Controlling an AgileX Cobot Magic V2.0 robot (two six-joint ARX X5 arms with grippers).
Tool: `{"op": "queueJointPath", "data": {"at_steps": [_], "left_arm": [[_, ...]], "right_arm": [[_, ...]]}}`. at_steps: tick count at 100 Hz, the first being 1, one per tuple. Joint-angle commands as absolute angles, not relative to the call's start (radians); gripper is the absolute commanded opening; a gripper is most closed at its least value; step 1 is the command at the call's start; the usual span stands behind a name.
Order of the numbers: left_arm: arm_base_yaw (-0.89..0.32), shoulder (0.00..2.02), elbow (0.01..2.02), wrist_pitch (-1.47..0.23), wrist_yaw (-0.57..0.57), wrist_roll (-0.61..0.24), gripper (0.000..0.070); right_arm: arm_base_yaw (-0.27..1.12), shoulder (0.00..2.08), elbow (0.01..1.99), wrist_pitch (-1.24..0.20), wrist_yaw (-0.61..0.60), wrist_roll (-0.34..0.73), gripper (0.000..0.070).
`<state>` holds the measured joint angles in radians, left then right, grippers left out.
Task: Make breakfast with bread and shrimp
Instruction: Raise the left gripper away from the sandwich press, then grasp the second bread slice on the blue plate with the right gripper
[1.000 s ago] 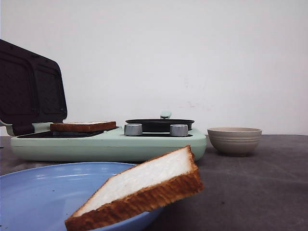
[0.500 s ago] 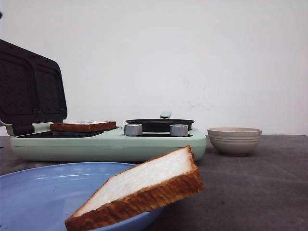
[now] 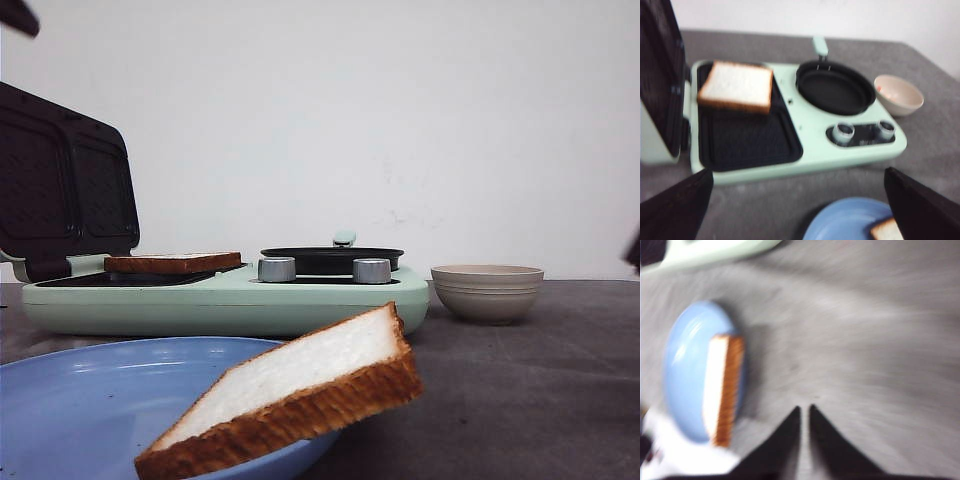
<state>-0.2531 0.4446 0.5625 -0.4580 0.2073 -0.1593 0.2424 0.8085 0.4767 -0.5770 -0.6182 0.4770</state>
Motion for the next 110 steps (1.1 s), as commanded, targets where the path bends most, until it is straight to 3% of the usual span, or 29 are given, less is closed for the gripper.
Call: {"op": "queueJointPath", "data": {"at_steps": [1,56,110], "left_arm": [[-0.255,0.428,0.556,-0.467,0.194,-0.158,0.0624],[-0.255,0.299,0.506,-0.52,0.15,-0.171,0.0624],[-0.255,0.299,0.506,-0.523,0.15,-0.173,0.0624]], "right_arm": [[0.271,0.847,0.49,-0.545,-0.645,0.466,0.0238],[0.575,1.047,0.49,-0.266,-0.653,0.648,0.0257],[0.754,1.2,0.49,-0.122,-0.601,0.72,0.0278]]}}
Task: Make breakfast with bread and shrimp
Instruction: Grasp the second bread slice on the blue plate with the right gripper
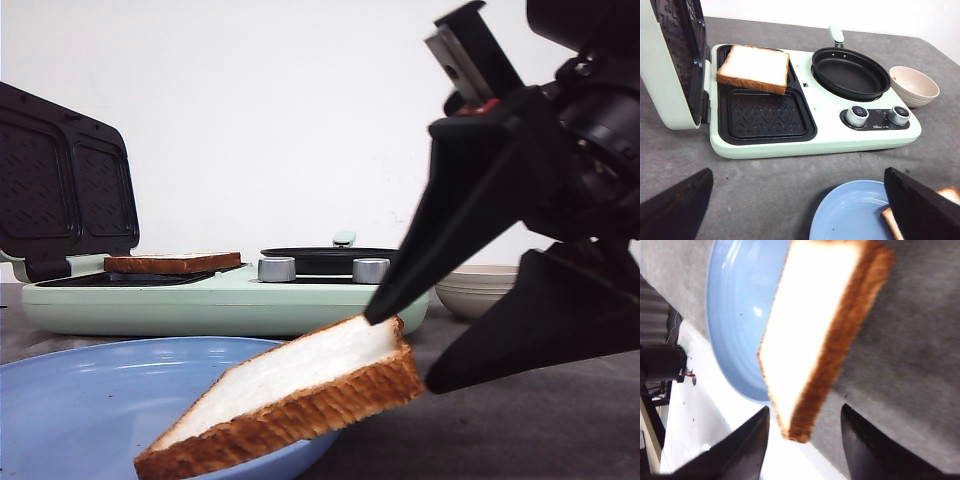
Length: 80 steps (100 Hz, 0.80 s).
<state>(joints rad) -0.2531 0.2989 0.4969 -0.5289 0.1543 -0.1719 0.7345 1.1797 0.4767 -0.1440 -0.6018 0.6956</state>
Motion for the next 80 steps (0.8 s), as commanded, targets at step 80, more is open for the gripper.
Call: {"op": "queueJointPath", "data": {"at_steps": [80], "left_arm": [[-0.255,0.299,0.506,-0.524,0.15,-0.172,0.0624]], "right_arm": [[0.817,1.273,0.49,0.065,-0.553,0.802,0.0]]}}
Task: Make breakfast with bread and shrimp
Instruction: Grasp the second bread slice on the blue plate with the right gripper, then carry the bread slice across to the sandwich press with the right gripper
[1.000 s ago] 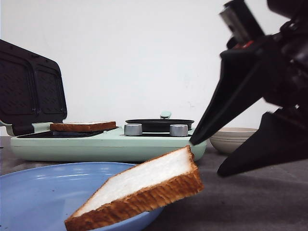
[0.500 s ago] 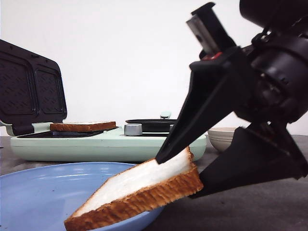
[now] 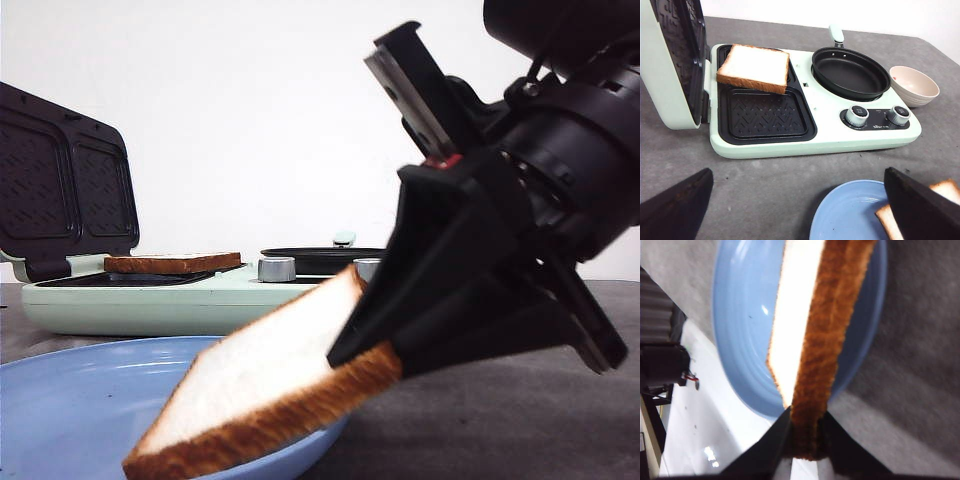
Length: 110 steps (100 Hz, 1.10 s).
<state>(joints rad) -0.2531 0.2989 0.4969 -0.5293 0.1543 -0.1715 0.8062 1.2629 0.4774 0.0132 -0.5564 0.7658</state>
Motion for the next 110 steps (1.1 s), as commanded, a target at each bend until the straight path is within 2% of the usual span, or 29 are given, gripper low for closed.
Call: {"op": "queueJointPath", "data": {"at_steps": [1,17,54,67,110], "left_arm": [[-0.255,0.299,0.506,-0.524,0.15,-0.172,0.0624],[-0.255,0.299,0.506,-0.524,0.15,-0.172,0.0624],[-0.255,0.299,0.506,-0.524,0.15,-0.172,0.0624],[-0.255,0.299,0.506,-0.524,0.15,-0.173,0.0624],[-0.255,0.299,0.506,-0.524,0.15,-0.173,0.0624]], "right_arm": [[0.817,1.273,0.49,0.075,-0.554,0.807,0.0],[0.817,1.273,0.518,0.203,-0.559,0.881,0.0],[0.786,1.313,0.714,0.179,-0.557,0.859,0.0],[0.764,1.396,0.818,0.141,-0.583,0.83,0.0],[0.75,1.788,1.196,0.114,-0.649,0.826,0.0]]}}
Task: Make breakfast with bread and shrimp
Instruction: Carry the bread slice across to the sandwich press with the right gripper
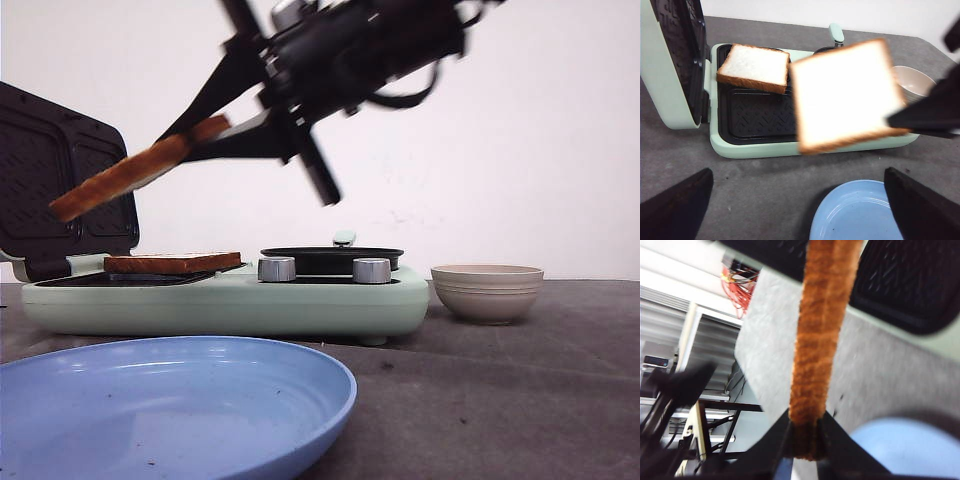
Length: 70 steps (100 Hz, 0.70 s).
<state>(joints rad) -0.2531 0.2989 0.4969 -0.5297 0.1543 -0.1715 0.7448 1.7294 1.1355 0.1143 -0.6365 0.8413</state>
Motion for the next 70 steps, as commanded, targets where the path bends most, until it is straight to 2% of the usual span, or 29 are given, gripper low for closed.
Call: {"op": "queueJointPath", "data": {"at_steps": [1,39,70], "left_arm": [[-0.255,0.299,0.506,-0.524,0.15,-0.173,0.0624],[-0.255,0.299,0.506,-0.524,0.15,-0.173,0.0624],[-0.255,0.299,0.506,-0.524,0.15,-0.172,0.0624]], "right_arm": [[0.75,1.797,1.206,0.113,-0.65,0.826,0.0],[0.739,2.022,1.489,0.025,-0.659,0.823,0.0],[0.732,2.069,1.56,0.005,-0.644,0.827,0.0]]}}
